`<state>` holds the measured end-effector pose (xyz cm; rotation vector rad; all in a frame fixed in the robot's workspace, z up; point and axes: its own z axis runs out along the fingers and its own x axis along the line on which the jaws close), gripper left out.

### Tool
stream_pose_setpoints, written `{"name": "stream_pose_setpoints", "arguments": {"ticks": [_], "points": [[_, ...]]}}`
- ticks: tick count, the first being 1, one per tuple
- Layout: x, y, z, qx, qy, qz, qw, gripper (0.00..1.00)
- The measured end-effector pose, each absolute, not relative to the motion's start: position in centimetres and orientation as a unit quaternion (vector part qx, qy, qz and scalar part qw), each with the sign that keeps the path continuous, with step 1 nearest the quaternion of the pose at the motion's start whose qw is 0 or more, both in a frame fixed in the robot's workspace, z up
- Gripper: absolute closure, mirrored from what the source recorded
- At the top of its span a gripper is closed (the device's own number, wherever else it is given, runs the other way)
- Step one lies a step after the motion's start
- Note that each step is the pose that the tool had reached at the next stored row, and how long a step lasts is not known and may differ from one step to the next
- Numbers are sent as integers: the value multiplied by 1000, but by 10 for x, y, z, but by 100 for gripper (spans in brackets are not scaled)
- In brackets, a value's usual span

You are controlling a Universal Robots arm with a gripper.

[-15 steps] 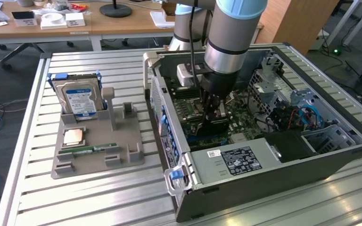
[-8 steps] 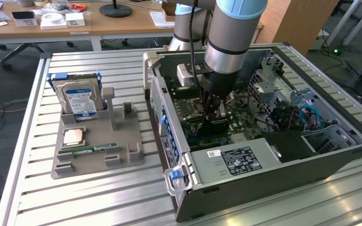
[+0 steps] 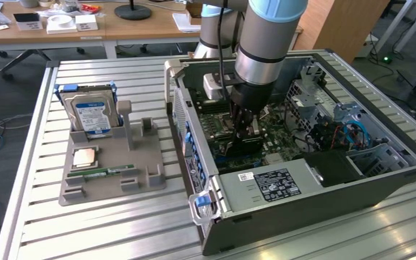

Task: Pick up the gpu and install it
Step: 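Press down on the gpu until it lock into place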

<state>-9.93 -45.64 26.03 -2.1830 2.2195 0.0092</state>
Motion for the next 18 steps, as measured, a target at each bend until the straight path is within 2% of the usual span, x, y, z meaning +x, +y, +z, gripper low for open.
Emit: {"name": "stream_pose_setpoints", "arguments": {"ticks": [11, 18], "points": [[-99, -456, 262, -701, 713, 3, 14, 89], [-99, -456, 275, -701, 713, 3, 14, 89]]}}
